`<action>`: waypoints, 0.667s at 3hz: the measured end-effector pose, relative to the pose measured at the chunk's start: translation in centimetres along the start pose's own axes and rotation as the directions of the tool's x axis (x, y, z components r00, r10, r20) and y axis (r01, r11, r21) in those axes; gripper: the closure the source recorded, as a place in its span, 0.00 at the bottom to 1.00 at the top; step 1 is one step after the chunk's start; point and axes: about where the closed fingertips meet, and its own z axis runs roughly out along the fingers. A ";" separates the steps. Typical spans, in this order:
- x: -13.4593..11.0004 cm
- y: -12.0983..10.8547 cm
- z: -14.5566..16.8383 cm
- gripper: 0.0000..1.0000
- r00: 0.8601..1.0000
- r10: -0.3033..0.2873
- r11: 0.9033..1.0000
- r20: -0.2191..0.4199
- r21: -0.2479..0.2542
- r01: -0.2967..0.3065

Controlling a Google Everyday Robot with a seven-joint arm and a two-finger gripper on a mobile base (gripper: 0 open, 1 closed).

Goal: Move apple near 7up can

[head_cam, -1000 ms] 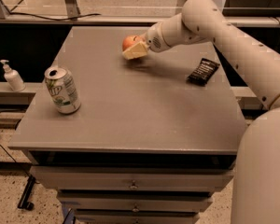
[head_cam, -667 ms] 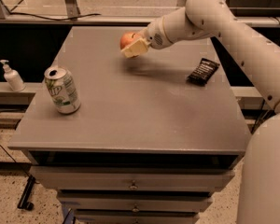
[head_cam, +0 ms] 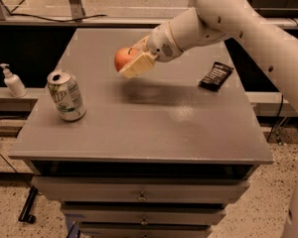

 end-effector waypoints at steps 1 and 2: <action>0.0 -1.0 0.3 1.00 1.000 0.006 1.000 0.007 0.000 -0.006; 0.1 0.3 2.4 1.00 1.000 0.010 0.998 0.001 -0.067 -0.010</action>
Offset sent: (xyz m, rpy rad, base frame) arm -0.0144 0.0380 -0.0315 0.0033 0.0973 0.1119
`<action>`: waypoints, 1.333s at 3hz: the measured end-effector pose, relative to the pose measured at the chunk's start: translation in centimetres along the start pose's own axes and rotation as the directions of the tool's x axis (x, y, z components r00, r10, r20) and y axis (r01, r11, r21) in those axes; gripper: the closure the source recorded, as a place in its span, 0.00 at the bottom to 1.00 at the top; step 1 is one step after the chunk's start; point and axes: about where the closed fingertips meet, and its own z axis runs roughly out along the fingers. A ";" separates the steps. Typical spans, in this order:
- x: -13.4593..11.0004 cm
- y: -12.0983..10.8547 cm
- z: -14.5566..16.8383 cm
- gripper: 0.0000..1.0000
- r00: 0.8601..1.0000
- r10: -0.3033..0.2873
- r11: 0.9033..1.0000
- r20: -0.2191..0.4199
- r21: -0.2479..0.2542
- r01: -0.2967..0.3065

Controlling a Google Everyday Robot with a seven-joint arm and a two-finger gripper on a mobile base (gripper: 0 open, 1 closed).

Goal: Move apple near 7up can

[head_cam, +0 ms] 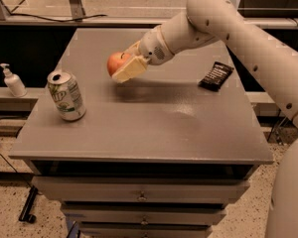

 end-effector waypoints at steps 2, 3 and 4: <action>1.6 5.2 5.2 1.00 1.000 0.002 0.986 0.000 -0.165 -0.002; 1.5 5.9 5.8 1.00 1.000 -0.001 0.982 0.003 -0.189 0.001; 1.4 5.9 5.7 1.00 1.000 -0.001 0.982 0.003 -0.189 0.001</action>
Offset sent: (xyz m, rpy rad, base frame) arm -0.0773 0.0569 -0.0675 0.0110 0.1425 0.2140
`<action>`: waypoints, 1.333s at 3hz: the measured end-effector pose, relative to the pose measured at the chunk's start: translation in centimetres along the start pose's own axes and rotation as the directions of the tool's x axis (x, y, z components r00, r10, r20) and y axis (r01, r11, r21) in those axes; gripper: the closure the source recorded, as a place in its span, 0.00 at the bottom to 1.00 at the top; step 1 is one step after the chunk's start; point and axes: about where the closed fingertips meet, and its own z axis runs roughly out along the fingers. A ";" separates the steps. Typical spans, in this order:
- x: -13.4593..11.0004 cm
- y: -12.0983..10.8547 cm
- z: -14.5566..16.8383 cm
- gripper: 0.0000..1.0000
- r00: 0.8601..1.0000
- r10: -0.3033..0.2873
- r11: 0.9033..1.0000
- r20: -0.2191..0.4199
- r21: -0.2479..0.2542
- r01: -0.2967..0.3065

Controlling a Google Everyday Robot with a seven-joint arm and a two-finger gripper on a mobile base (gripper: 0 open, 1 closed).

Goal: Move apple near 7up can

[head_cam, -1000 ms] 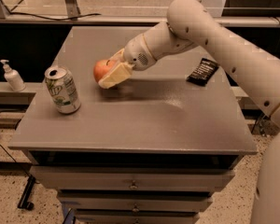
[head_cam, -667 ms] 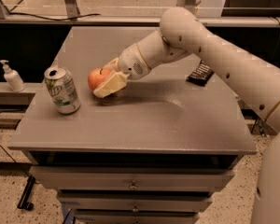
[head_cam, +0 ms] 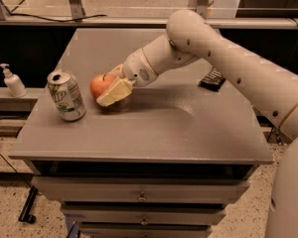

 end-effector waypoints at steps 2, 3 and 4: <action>-2.8 2.6 0.9 1.00 0.994 -0.047 0.996 0.100 -0.072 0.054; -5.4 3.9 0.0 1.00 0.983 -0.105 0.990 0.149 -0.082 0.118; -5.6 4.9 0.3 1.00 0.980 -0.137 0.983 0.144 -0.100 0.152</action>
Offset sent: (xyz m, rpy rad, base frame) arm -0.0458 0.0349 0.0560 0.2394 -0.0187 0.1469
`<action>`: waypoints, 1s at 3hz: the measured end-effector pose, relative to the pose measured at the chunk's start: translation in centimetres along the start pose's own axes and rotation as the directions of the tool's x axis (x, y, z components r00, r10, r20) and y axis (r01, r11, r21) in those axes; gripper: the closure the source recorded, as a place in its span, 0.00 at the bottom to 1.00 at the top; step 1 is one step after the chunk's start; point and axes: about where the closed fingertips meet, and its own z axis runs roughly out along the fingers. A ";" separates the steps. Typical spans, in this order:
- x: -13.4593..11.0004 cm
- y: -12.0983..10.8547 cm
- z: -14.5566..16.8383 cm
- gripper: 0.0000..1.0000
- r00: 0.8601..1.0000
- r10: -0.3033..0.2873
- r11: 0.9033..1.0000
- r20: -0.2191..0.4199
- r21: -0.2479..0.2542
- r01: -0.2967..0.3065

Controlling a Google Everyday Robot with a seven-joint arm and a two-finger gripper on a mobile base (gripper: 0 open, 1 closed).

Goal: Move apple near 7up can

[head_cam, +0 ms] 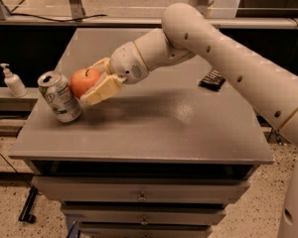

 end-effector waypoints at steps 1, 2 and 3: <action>1.8 0.0 -0.2 1.00 1.000 -0.010 1.000 -0.024 -0.003 0.010; 3.9 -0.3 -0.7 1.00 0.999 -0.017 1.000 -0.045 -0.003 0.017; 5.8 -0.5 -0.6 1.00 0.999 -0.011 1.000 -0.052 -0.016 0.010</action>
Offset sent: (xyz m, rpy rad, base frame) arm 0.0165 -0.0416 -0.0532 -0.0619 -0.0409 0.0044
